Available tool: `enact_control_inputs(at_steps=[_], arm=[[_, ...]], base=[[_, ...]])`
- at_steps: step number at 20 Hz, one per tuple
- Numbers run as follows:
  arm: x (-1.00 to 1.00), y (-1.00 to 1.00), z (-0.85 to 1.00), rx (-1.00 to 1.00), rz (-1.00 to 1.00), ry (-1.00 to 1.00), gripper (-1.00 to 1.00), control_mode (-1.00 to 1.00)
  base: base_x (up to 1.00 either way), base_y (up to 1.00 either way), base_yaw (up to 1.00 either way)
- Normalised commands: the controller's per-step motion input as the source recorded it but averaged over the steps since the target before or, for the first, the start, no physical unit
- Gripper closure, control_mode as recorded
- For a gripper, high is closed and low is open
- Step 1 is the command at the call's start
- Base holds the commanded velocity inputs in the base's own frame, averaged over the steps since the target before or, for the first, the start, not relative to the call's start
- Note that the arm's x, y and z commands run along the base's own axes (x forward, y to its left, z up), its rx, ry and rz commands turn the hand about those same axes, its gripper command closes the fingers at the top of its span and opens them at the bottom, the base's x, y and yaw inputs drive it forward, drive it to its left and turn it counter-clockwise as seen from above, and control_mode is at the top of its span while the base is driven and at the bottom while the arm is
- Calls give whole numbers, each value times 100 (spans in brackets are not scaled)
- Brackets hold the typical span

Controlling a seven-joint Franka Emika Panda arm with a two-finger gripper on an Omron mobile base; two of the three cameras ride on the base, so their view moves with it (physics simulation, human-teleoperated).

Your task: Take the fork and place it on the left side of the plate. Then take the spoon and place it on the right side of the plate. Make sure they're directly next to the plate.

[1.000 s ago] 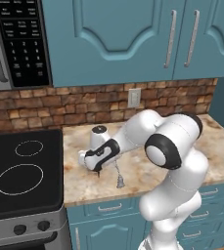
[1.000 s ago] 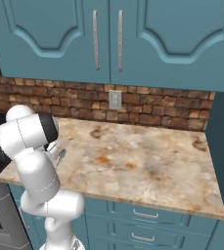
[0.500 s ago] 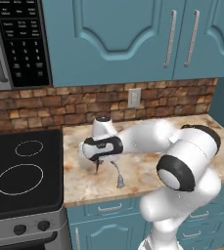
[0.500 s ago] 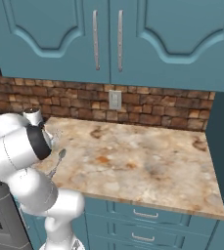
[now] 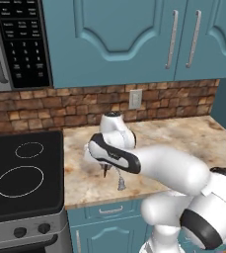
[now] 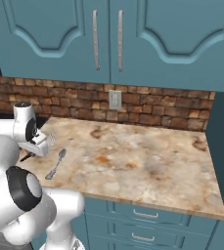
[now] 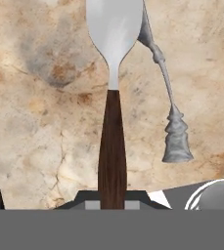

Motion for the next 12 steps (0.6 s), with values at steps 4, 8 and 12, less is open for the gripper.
enact_control_inputs(at_steps=[4,8,12], arm=[[-40,-25,11,0,0,-4,100,-100],[-7,-3,6,0,0,-1,100,-100],[0,0,0,0,0,0,100,-100]], base=[[0,0,0],[0,0,0],[0,0,0]])
